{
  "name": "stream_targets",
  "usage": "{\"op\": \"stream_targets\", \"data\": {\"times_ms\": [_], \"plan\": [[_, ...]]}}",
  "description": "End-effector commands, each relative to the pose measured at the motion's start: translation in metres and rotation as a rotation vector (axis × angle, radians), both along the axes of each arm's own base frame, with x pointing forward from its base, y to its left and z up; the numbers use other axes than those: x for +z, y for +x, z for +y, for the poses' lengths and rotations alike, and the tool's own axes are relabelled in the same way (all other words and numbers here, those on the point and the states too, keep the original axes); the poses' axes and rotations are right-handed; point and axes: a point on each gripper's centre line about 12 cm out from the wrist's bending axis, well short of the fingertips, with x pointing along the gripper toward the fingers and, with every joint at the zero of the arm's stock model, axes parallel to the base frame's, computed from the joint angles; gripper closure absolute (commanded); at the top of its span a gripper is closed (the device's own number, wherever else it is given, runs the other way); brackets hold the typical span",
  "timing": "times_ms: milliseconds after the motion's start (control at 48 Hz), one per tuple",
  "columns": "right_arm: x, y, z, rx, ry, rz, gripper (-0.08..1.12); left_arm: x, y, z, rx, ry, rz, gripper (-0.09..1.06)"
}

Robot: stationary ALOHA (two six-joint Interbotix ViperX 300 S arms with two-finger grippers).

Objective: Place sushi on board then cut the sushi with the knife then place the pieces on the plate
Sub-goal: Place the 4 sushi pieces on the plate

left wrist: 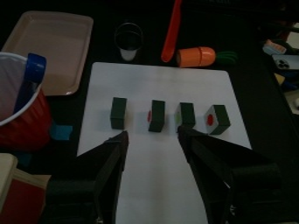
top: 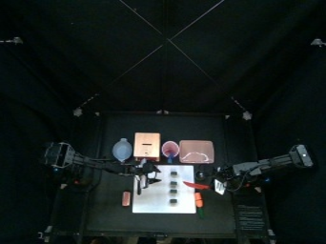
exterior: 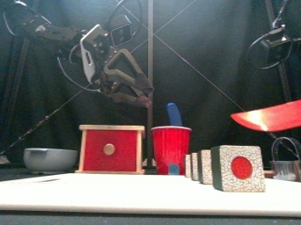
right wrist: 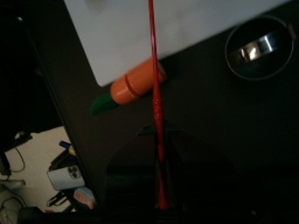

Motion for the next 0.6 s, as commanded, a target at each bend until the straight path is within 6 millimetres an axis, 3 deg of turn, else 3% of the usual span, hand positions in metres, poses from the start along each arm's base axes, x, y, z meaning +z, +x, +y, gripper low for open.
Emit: {"op": "stream_targets", "data": {"times_ms": [21,188,375,604], "plan": [[0.0,-0.001,0.0,-0.006,0.012,0.006,0.7,0.008,0.003,0.0,0.003,-0.006,-0.029,0.12],[-0.009,-0.004,-0.003,-0.026,0.016,0.033,0.63,0.009,0.004,0.0,0.007,-0.011,-0.033,0.12],[-0.016,-0.008,-0.006,-0.048,0.023,0.058,0.42,0.009,0.004,0.0,0.008,-0.012,-0.032,0.12],[-0.012,-0.007,-0.013,-0.056,-0.017,0.046,0.29,0.008,0.003,0.0,0.008,-0.01,-0.028,0.12]]}}
